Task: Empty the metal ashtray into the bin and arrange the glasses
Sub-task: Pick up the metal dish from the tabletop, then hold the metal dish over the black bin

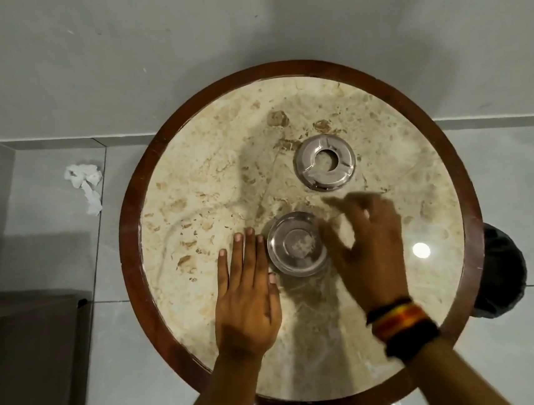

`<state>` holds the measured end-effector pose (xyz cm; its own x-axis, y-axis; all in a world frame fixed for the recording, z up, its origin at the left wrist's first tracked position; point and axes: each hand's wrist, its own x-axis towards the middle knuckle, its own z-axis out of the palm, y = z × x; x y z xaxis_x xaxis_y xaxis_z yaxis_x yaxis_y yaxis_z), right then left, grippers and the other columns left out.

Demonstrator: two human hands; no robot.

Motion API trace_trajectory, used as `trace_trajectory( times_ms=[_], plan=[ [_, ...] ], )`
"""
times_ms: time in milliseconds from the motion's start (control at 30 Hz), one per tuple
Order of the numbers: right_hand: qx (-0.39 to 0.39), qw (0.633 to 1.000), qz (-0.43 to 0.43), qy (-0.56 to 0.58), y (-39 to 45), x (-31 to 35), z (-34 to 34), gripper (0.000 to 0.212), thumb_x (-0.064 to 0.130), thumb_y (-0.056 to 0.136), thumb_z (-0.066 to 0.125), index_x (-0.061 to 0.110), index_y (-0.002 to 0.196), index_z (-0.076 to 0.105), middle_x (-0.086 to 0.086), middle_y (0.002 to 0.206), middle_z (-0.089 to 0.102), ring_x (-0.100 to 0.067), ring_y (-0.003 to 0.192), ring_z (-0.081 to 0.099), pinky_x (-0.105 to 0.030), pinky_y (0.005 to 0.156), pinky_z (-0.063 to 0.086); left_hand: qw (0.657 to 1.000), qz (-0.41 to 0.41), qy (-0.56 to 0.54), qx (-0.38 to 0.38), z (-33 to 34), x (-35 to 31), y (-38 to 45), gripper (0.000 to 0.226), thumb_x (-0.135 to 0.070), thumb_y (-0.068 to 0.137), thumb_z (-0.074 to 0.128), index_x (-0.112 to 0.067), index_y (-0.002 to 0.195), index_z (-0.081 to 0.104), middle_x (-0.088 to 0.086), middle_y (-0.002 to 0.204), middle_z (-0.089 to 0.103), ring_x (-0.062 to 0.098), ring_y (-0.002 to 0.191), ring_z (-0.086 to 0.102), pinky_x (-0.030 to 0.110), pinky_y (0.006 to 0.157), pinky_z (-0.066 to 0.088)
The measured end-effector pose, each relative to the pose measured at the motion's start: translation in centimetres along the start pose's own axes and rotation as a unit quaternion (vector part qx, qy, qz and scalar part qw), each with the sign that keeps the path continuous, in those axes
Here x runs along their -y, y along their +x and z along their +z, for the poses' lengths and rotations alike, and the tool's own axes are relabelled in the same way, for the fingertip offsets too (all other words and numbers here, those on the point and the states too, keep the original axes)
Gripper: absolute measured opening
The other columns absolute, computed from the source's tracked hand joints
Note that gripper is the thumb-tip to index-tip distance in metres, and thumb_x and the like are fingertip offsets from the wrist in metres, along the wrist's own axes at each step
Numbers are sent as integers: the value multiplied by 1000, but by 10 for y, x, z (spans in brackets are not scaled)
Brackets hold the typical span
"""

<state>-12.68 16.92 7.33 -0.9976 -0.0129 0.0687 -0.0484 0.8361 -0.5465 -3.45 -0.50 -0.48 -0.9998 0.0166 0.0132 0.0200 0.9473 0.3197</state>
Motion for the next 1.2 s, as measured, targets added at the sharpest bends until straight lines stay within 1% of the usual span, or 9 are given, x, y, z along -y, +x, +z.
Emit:
trace_trajectory(
  times_ms=[100, 233, 367, 533, 733, 800, 900, 1100, 1200],
  plan=[
    [63, 995, -67, -45, -51, 17, 9, 25, 30, 87, 74, 23, 110, 73, 4, 80, 66, -13, 68, 57, -29, 63, 50, 1000, 6, 3, -6, 0, 0, 0, 60, -25, 110, 32, -3, 166, 29, 16, 177, 26, 32, 167, 19, 58, 134, 24],
    [77, 988, -99, -92, -65, 8, 33, 19, 14, 74, 85, 20, 89, 75, 3, 64, 62, -16, 49, 53, -26, 44, 42, 1000, 12, 12, -9, 3, 1, -1, 61, -23, 110, 34, -3, 166, 27, 16, 177, 24, 32, 167, 18, 59, 133, 24],
    [47, 983, -143, -109, -62, -9, 27, 18, 11, 78, 82, 19, 93, 75, 1, 71, 63, -18, 56, 54, -27, 50, 35, 1000, 16, 17, -17, 5, 3, -3, 59, -22, 110, 34, -2, 165, 30, 17, 176, 27, 33, 166, 21, 61, 132, 26],
    [-29, 988, -134, -69, -65, -59, -33, 15, 7, 87, 73, 10, 101, 78, -5, 78, 67, -24, 64, 60, -36, 50, 47, 1000, 14, 23, -13, 6, 3, -3, 60, -21, 108, 33, -3, 166, 30, 18, 176, 26, 34, 166, 21, 62, 133, 23],
    [-115, 987, 109, 27, -74, -141, -113, 11, 13, 98, 65, 9, 104, 73, -2, 87, 68, -11, 76, 62, -22, 72, 53, 1000, -7, 16, 22, 5, 2, 0, 65, -28, 107, 25, -8, 169, 21, 14, 179, 18, 30, 168, 11, 62, 134, 15],
    [-161, 945, 238, 155, -77, -176, -123, 12, 19, 98, 64, 13, 107, 69, -1, 86, 67, -5, 68, 61, -11, 63, 51, 999, -16, 10, 33, 4, 0, 0, 66, -30, 107, 23, -10, 170, 17, 12, 181, 14, 27, 169, 6, 59, 136, 10],
    [-178, 843, 379, 337, -86, -243, -110, 14, 21, 100, 61, 12, 110, 66, -7, 81, 66, -10, 62, 62, -18, 55, 54, 999, -18, 14, 34, 2, -4, 1, 67, -30, 107, 24, -11, 170, 15, 10, 181, 11, 24, 169, 3, 53, 137, 4],
    [-204, 560, 553, 581, -101, -325, -52, 24, 19, 106, 47, 15, 84, 56, 6, 53, 57, -11, 66, 54, -16, 49, 49, 999, -22, 32, 29, 3, -4, 2, 68, -29, 106, 24, -9, 170, 16, 13, 180, 14, 27, 168, 7, 52, 137, 5],
    [-204, 522, 590, 581, -114, -337, -22, 30, 19, 106, 46, 13, 78, 51, 6, 45, 54, -11, 61, 52, -15, 44, 48, 999, -17, 28, 24, 3, -7, 2, 68, -28, 104, 26, -7, 169, 18, 15, 179, 16, 29, 168, 8, 52, 137, 4]
  ],
)
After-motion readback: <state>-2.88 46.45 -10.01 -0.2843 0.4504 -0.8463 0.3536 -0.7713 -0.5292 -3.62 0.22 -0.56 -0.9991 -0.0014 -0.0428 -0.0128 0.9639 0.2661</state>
